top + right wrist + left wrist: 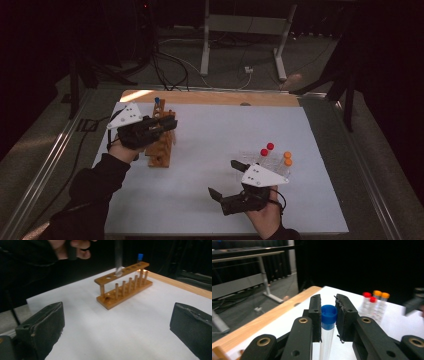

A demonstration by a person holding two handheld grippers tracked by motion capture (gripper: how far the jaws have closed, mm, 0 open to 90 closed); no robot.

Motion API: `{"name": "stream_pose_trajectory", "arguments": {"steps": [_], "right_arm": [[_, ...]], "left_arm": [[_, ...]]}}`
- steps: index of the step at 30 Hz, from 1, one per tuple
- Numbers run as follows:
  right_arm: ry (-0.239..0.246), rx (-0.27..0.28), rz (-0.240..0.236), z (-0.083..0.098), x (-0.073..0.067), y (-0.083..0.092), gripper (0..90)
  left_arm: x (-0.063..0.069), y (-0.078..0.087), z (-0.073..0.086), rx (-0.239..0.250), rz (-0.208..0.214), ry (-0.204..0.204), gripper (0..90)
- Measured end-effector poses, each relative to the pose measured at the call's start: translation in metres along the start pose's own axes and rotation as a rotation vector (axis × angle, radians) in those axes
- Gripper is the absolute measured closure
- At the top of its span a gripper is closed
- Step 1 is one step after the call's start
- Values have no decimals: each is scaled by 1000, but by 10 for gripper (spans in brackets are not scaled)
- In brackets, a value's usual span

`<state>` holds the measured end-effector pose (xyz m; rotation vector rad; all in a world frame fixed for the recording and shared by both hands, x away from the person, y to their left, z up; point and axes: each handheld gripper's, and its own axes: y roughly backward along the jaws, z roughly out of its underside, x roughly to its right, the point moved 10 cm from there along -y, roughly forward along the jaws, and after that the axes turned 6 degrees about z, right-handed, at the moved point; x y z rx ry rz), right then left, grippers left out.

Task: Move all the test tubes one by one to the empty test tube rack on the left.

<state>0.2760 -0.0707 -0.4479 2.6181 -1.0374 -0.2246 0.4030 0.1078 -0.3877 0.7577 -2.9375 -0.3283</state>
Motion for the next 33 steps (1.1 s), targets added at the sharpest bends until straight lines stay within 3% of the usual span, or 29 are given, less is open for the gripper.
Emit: {"name": "stream_pose_trajectory", "arguments": {"steps": [9, 21, 27, 33], "right_arm": [[6, 7, 10, 1, 3, 0, 0], [17, 12, 10, 1, 4, 2, 0], [25, 9, 4, 1, 1, 2, 0], [29, 7, 0, 2, 1, 3, 0]], "left_arm": [[-50, 0, -1, -17, -125, 14, 771], [-110, -3, 10, -14, -259, 68, 771], [-133, -7, 16, -4, -318, 91, 771], [-147, -11, 26, -5, -355, 111, 771]]}}
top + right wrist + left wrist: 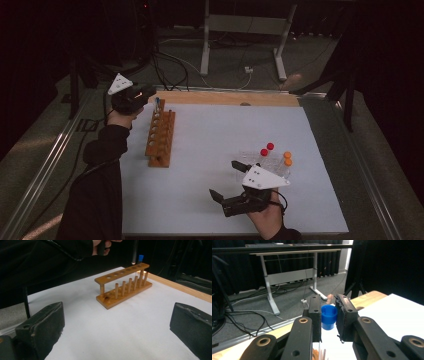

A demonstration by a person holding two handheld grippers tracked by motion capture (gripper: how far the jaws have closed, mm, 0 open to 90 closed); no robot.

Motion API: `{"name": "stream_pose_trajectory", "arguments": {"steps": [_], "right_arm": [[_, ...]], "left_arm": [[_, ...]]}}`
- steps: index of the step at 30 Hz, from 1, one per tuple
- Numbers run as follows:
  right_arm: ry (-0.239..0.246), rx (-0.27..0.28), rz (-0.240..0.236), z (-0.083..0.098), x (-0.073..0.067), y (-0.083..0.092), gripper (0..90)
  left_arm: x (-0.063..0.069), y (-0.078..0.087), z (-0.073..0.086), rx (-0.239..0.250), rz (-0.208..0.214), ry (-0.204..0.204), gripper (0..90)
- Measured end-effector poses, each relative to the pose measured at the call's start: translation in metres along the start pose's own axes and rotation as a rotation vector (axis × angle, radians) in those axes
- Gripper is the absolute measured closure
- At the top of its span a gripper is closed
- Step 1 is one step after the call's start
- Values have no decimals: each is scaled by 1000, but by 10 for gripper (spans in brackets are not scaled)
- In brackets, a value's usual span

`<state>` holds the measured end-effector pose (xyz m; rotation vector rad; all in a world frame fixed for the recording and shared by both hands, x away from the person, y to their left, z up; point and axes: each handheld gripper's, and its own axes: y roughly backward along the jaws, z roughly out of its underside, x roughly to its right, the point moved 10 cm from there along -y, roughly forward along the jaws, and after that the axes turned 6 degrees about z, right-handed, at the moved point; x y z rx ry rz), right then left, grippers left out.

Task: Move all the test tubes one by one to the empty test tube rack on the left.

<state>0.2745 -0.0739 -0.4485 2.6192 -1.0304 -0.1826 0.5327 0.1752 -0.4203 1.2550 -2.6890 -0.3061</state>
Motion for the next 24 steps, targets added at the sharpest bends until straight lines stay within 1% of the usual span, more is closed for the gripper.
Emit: {"name": "stream_pose_trajectory", "arguments": {"steps": [2, 4, 5, 7, 8, 11, 16, 18, 22, 24], "right_arm": [[-1, 1, 1, 0, 1, 1, 0], [-2, 0, 0, 0, 1, 1, 0], [-2, -1, -1, 1, 1, 1, 0], [-4, -5, -5, 1, 0, 0, 0], [-5, -5, -7, 2, 0, 0, 0], [-5, -8, -9, 2, 0, -1, 0], [-13, -5, -11, 2, 0, 0, 0], [-13, -4, -13, 2, 0, 0, 0], [-14, -4, -13, 2, 0, 0, 0], [-17, -4, -16, 2, 0, 1, 0]], "left_arm": [[-3, -1, 3, -1, -9, 11, 771], [-5, -3, 7, -9, -19, 1, 771], [-6, -4, 8, -2, -21, 9, 771], [-7, -5, 12, -6, -26, 9, 771], [-7, -6, 13, -5, -24, 15, 771], [-6, -10, 19, -22, -22, 11, 771], [-5, -14, 30, -42, -19, 17, 771], [-4, -16, 34, -46, -17, 28, 771], [-3, -20, 45, -64, -14, 31, 771], [-3, -22, 49, -61, -13, 42, 771]]}}
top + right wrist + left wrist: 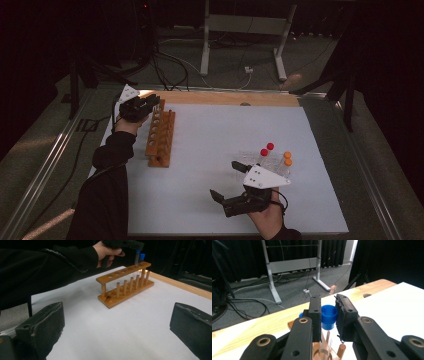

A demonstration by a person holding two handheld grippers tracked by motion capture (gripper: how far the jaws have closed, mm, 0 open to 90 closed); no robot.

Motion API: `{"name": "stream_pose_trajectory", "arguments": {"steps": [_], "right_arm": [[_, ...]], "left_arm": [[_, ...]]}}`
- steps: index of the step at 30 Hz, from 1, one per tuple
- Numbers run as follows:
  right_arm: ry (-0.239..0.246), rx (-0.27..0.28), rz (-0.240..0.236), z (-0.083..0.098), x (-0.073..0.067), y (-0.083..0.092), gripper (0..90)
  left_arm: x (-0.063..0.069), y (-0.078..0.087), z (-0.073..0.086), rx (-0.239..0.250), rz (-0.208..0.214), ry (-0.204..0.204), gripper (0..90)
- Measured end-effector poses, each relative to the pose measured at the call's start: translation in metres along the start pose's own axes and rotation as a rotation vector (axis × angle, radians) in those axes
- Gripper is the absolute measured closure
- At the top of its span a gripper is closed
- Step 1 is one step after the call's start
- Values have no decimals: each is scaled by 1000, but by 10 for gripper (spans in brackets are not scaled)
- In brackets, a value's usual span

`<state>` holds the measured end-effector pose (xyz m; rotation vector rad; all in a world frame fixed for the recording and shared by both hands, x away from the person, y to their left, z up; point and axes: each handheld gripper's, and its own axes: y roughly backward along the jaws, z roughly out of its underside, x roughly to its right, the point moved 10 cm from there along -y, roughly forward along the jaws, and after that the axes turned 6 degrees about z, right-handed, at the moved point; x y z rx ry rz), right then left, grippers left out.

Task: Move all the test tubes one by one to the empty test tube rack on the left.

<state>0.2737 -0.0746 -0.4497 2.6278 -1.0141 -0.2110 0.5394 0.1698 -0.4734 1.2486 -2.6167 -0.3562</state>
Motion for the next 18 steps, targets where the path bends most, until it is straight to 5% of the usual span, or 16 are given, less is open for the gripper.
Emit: {"name": "stream_pose_trajectory", "arguments": {"steps": [18], "right_arm": [[3, -2, -10, 0, -2, 0, 0]], "left_arm": [[-5, -7, 27, -27, -20, 14, 770]]}}
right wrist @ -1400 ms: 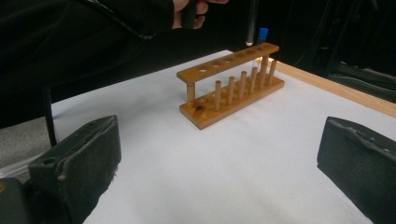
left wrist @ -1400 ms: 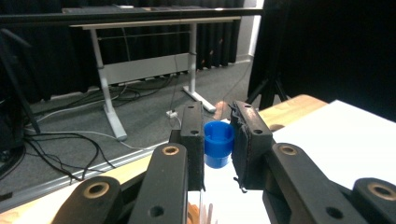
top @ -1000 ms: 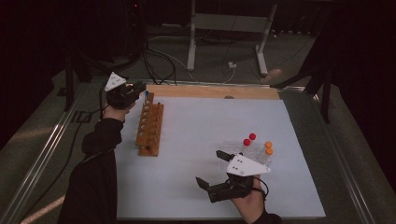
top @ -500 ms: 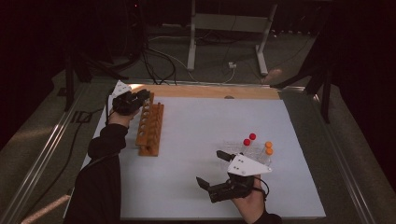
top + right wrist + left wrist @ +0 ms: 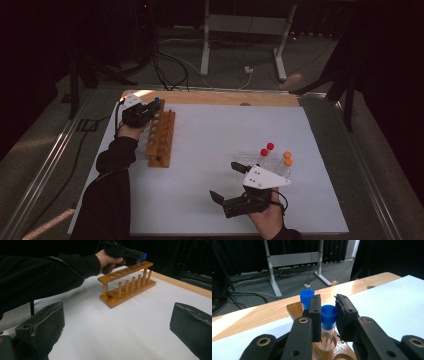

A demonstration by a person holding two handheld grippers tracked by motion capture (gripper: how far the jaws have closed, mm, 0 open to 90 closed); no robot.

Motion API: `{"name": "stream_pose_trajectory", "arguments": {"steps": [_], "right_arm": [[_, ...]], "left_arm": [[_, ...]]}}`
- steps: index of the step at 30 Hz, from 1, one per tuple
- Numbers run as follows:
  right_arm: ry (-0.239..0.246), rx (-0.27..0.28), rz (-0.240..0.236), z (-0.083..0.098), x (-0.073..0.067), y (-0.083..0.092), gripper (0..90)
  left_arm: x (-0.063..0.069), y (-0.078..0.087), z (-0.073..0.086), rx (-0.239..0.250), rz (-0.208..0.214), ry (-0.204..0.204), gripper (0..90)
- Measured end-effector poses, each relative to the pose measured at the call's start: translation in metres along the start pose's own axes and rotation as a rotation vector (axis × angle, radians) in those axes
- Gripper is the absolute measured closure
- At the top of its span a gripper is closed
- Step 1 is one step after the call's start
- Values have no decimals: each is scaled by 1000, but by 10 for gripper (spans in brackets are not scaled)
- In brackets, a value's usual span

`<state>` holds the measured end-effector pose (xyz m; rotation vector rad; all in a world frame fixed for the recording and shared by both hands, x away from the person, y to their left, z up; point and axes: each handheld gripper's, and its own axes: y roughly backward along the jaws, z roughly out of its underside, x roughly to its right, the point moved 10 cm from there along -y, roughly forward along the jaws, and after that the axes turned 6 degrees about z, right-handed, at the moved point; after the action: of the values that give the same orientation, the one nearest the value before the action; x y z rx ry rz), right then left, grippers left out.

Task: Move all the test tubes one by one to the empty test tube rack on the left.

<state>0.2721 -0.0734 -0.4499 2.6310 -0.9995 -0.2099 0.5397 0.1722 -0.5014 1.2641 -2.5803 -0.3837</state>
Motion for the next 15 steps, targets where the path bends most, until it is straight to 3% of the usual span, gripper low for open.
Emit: {"name": "stream_pose_trajectory", "arguments": {"steps": [7, 15], "right_arm": [[0, -3, -5, 0, -1, 0, 0], [-6, 5, -12, -4, 2, 3, 0]], "left_arm": [[0, 0, 1, 2, 5, 19, 754], [9, 16, -14, 30, 35, 37, 383]]}}
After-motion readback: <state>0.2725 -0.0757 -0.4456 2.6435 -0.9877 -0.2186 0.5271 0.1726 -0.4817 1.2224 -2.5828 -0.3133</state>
